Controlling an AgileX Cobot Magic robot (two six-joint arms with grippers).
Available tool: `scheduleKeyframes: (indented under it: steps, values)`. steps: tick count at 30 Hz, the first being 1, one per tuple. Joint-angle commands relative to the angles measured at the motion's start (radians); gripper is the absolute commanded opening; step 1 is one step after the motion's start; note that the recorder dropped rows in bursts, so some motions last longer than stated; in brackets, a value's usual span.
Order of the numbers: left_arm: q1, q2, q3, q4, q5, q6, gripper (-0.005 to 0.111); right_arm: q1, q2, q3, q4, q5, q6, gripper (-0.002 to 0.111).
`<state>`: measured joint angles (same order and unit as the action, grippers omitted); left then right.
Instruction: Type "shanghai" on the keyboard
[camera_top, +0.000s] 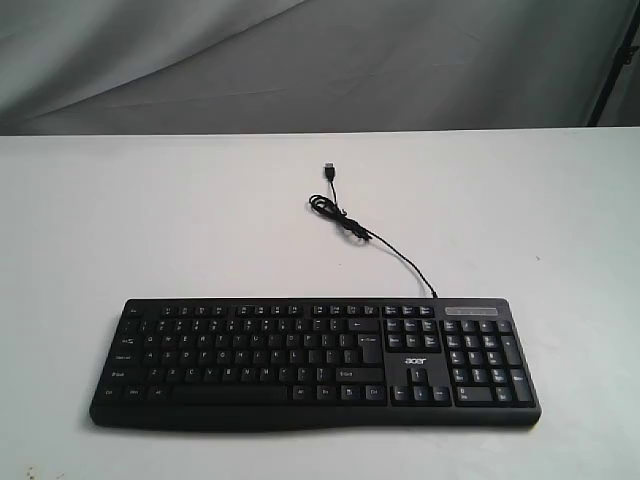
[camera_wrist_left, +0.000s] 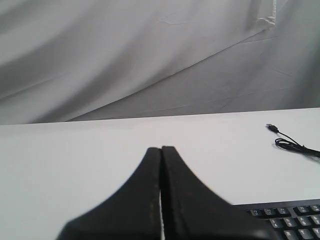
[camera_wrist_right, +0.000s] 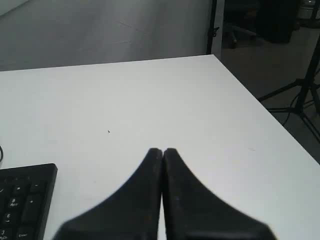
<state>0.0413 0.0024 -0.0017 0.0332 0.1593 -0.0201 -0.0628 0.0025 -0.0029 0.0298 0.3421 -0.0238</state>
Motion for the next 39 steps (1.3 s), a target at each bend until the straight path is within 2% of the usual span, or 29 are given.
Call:
scheduleKeyframes:
  steps: [1,9,18,22,24,28,31,39]
  values:
    - [-0.006,-0.002,0.002,0.0,-0.006,-0.003,0.0,-0.007,-0.003,0.003,-0.011,-0.002,-0.003,0.0]
    - [-0.006,-0.002,0.002,0.0,-0.006,-0.003,0.0,-0.007,-0.003,0.003,-0.03,-0.017,-0.003,0.0]
    - [-0.006,-0.002,0.002,0.0,-0.006,-0.003,0.0,-0.007,-0.003,0.003,-0.011,-0.527,0.024,0.0]
    - [-0.006,-0.002,0.002,0.0,-0.006,-0.003,0.0,-0.007,-0.003,0.003,0.234,-0.84,0.366,0.0]
    - [-0.006,-0.002,0.002,0.0,-0.006,-0.003,0.0,-0.007,-0.003,0.003,0.119,-0.952,0.498,0.0]
    - [-0.006,-0.002,0.002,0.0,-0.006,-0.003,0.0,-0.007,-0.002,-0.058,-0.316,-0.953,0.804,0.0]
    - [-0.006,-0.002,0.002,0.0,-0.006,-0.003,0.0,-0.007,0.088,-0.155,-0.509,-0.951,1.067,0.0]
    - [-0.006,-0.002,0.002,0.0,-0.006,-0.003,0.0,-0.007,0.534,-0.591,-0.992,-0.964,1.156,0.0]
